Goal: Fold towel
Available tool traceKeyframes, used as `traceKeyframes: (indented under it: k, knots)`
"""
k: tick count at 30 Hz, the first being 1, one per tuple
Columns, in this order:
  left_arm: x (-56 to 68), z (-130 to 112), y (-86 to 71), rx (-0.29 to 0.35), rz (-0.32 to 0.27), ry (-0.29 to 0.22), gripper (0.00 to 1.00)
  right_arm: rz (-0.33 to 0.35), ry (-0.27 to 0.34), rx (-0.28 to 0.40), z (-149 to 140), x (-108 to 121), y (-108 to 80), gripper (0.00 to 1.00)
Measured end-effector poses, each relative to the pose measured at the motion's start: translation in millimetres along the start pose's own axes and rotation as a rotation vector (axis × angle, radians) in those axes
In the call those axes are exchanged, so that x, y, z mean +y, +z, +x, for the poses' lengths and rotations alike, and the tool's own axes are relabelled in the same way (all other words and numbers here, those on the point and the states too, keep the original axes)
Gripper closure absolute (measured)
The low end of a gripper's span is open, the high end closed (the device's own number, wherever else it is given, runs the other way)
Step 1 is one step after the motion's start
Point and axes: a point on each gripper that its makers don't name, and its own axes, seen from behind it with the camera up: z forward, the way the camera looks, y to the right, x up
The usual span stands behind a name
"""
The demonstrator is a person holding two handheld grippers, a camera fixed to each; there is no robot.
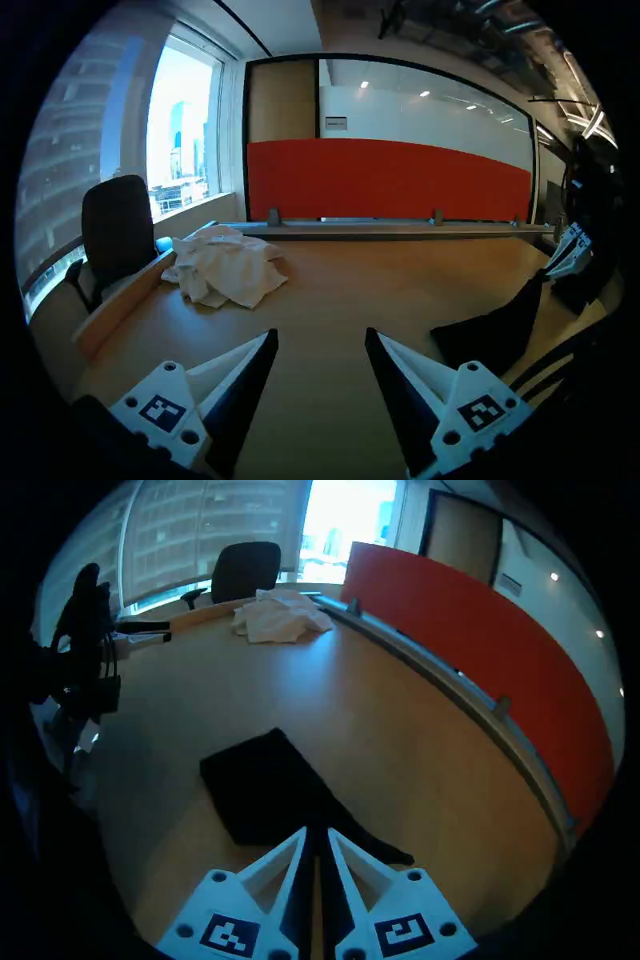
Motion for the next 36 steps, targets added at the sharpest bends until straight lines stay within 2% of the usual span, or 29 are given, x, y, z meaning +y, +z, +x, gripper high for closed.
traceKeyframes:
  k: [12, 21, 30, 36]
  knots:
    - [0.2, -1.9, -2.3, -0.003, -0.003, 0.003, 0.2, 0.113, -0.024, 0.052, 44.4, -53.3, 49.7, 0.91]
    - [-2.6, -4.1, -4.9, -0.006, 0.001, -0.002, 0.2, 0.205, 0.01, 0.054, 51.0, -94.8, 89.8, 0.91]
    - [-6.3, -5.5, -6.4, -0.009, 0.003, -0.002, 0.2, 0.244, 0.011, 0.034, 47.1, -113.3, 110.0, 0.9]
    - [-6.3, -6.1, -7.1, -0.01, 0.001, -0.002, 0.2, 0.254, 0.012, 0.021, 43.8, -119.0, 116.9, 0.9]
